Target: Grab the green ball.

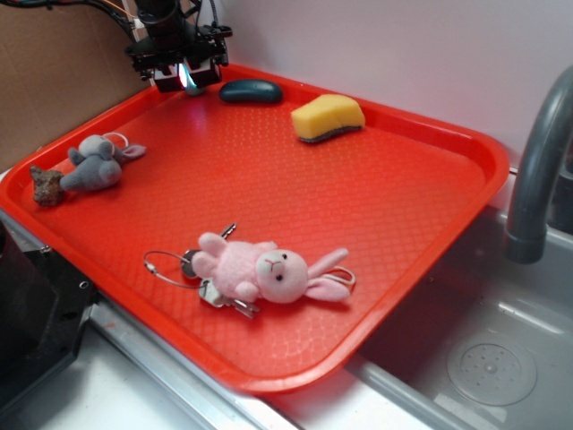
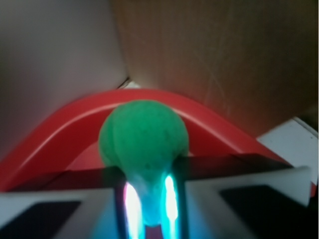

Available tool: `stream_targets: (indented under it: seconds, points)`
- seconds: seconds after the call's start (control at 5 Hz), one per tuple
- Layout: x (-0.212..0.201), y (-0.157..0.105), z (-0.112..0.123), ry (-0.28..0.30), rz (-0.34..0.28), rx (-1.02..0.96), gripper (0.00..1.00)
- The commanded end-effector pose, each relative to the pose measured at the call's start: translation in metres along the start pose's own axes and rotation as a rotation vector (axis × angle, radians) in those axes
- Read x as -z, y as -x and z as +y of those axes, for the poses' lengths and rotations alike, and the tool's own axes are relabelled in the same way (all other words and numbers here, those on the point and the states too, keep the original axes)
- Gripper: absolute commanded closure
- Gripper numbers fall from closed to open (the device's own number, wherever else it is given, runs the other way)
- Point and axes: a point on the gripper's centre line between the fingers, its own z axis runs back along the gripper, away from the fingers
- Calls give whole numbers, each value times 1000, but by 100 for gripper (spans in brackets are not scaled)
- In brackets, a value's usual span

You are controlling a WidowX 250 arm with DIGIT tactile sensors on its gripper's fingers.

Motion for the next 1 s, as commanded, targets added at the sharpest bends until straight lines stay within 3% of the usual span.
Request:
stream_targets:
  seconds: [0.0, 0.2, 0.4, 0.6, 0.8]
  points:
    - [-140, 27, 36, 341, 70, 15, 100]
    - [-193, 22, 40, 411, 156, 45, 100]
    - [-208, 24, 32, 450, 246, 110, 100]
    - [-223, 35, 24, 480, 269, 167, 100]
    - [-234, 46, 19, 467, 251, 205, 100]
